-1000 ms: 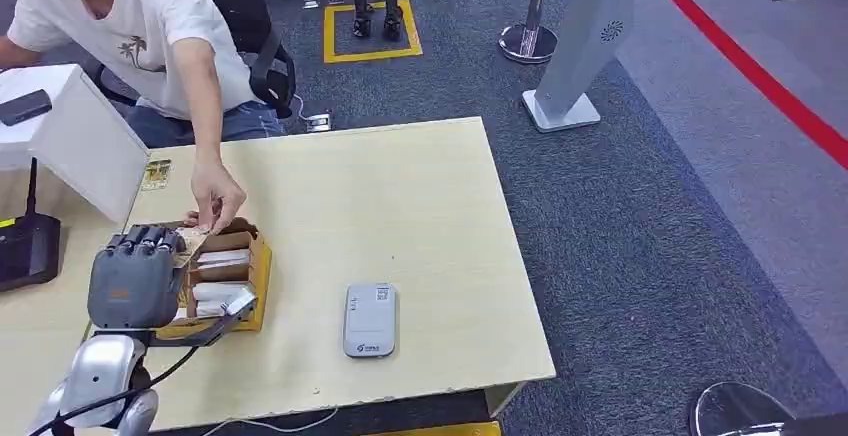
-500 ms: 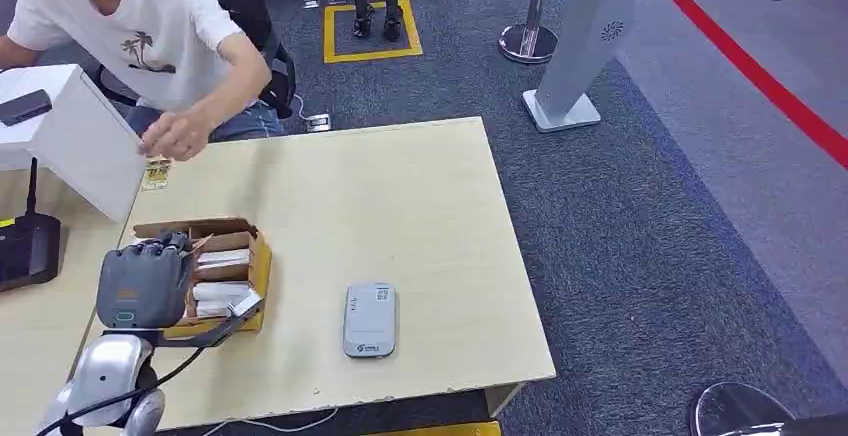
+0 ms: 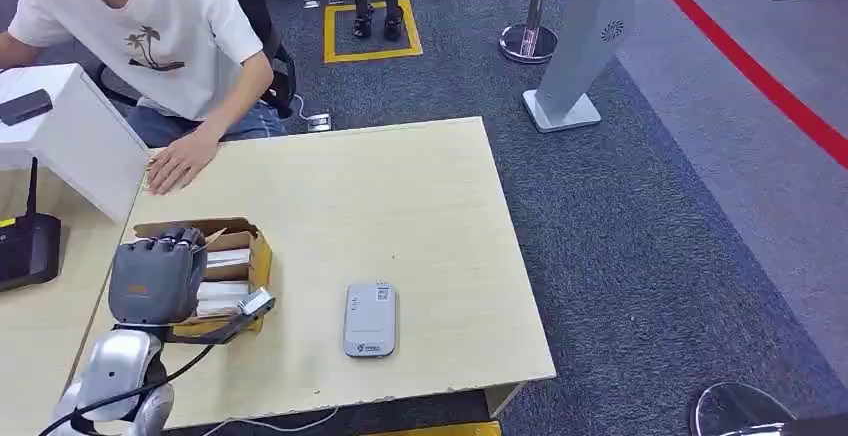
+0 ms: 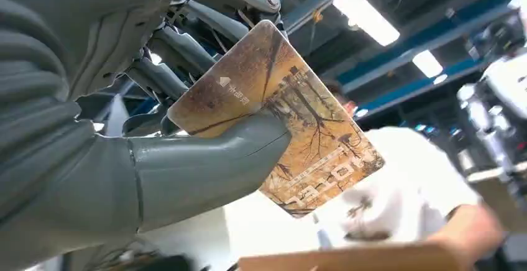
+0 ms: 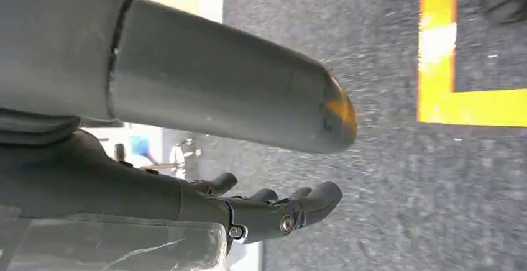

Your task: Pass the card to the sensor for recognition and then transmit it.

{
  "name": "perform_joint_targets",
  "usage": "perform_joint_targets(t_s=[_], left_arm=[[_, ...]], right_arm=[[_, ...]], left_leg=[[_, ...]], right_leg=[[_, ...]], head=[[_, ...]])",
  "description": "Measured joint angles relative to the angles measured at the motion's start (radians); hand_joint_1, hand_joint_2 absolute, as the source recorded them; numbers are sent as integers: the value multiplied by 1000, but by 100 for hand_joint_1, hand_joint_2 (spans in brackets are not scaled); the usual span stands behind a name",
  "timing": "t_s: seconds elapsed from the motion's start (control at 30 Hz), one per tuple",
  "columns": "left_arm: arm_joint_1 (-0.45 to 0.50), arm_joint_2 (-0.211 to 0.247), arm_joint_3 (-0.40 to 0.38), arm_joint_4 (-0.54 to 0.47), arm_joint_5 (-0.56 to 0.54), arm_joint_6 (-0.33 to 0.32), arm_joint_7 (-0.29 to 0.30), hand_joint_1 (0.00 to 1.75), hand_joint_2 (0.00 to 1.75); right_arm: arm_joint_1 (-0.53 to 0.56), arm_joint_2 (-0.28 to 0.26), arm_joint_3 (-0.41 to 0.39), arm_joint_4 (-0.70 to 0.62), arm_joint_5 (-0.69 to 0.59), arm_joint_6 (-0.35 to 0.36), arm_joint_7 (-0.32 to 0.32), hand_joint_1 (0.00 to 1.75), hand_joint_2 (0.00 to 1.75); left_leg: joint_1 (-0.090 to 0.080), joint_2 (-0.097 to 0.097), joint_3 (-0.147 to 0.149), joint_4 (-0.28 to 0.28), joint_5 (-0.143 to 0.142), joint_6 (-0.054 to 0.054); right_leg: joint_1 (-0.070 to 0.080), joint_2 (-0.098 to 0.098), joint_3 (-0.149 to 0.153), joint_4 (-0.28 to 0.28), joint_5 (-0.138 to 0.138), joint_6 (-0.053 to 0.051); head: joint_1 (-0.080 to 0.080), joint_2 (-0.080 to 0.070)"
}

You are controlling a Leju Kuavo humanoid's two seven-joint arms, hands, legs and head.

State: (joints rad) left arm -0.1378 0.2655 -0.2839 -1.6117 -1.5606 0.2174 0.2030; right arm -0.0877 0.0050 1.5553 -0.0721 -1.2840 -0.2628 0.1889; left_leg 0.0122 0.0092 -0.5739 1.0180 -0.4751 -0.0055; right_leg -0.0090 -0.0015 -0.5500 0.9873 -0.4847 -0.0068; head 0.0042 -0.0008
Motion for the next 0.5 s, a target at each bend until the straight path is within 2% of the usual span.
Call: perform_joint_targets(t_s=[0.1, 0.3, 0.5], left_arm=[[-34, -17, -28, 0, 18, -18, -28, 175, 175], [-44, -71, -132, 6, 62, -5, -103, 175, 175], [-44, -106, -232, 21, 79, 3, -111, 175, 175]], right_arm=[[-9, 0, 0, -1, -1, -1, -14, 0, 175], [-12, 0, 0, -3, 1, 0, -23, 0, 175], [-13, 0, 0, -5, 1, 0, -25, 0, 175]], left_leg=[[0, 1, 1, 0, 0, 0], [-1, 0, 1, 0, 0, 0], [0, 0, 0, 0, 0, 1]], right_leg=[[0, 0, 1, 0, 0, 0], [0, 0, 1, 0, 1, 0], [0, 0, 0, 0, 1, 1]], head=[[0, 0], [0, 0], [0, 0]])
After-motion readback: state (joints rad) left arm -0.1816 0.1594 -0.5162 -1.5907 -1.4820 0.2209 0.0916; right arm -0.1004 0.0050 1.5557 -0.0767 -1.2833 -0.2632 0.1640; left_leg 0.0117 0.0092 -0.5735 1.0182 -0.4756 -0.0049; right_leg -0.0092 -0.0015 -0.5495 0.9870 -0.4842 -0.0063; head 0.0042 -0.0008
